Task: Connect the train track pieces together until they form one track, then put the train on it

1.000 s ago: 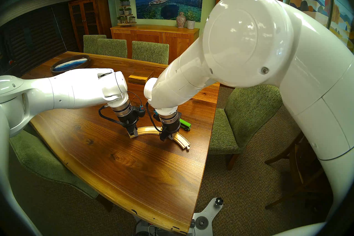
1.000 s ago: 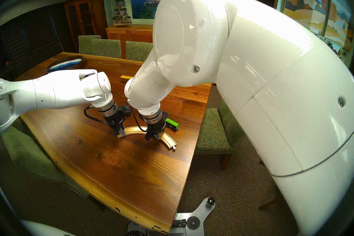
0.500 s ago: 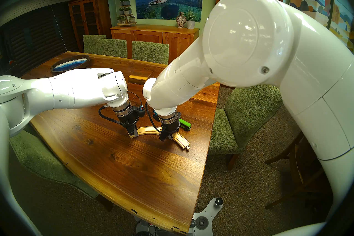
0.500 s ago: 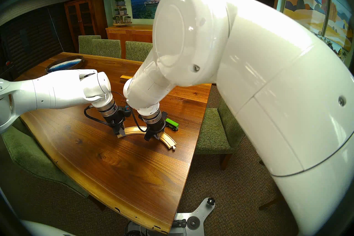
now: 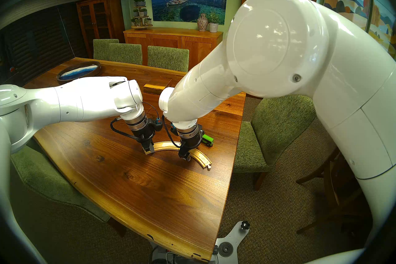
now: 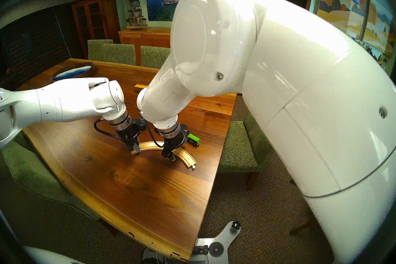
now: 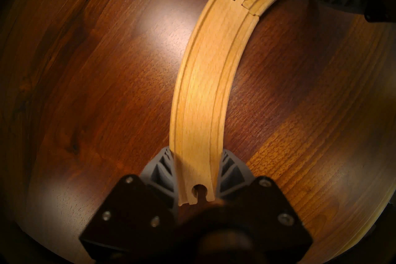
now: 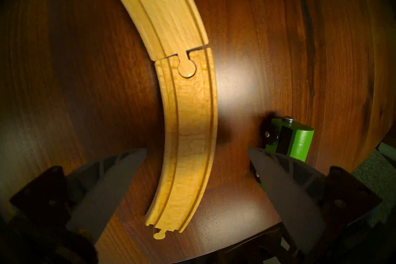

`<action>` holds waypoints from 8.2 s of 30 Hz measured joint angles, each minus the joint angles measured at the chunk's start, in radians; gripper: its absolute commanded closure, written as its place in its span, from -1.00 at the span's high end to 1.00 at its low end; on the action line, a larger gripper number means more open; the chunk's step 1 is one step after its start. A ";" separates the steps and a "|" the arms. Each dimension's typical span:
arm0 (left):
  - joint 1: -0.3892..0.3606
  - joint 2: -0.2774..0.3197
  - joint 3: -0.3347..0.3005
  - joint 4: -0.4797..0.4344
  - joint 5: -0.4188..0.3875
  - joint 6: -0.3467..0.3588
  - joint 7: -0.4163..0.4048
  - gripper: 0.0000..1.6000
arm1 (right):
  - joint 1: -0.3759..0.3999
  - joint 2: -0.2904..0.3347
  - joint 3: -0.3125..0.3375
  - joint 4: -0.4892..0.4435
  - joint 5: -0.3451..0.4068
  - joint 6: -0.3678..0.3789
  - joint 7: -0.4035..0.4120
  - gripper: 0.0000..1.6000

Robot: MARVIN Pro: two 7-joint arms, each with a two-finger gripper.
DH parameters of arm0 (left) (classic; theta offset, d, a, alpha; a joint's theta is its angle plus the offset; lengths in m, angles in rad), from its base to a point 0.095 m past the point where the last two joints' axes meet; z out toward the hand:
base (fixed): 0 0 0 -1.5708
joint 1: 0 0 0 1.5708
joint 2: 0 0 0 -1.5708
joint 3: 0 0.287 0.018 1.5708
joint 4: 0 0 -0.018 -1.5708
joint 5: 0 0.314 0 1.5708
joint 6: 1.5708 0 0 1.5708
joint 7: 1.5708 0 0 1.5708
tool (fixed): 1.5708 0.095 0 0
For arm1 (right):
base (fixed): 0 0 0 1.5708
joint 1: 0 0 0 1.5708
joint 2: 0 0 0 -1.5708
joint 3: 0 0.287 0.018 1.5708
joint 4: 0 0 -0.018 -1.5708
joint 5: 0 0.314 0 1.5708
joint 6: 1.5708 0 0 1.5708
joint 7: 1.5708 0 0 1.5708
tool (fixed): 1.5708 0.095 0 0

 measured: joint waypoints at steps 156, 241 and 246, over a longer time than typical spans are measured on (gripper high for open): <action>-0.039 0.085 -0.053 -0.052 0.015 0.031 -0.074 1.00 | -0.117 0.157 -0.203 0.264 -0.254 -0.057 0.583 -1.00; -0.034 0.085 -0.060 -0.052 0.019 0.033 -0.075 1.00 | 0.162 0.138 -0.037 -0.180 0.054 -0.116 0.192 -1.00; -0.034 0.085 -0.060 -0.052 0.019 0.034 -0.075 1.00 | 0.145 0.137 -0.045 -0.160 0.044 -0.115 0.204 -1.00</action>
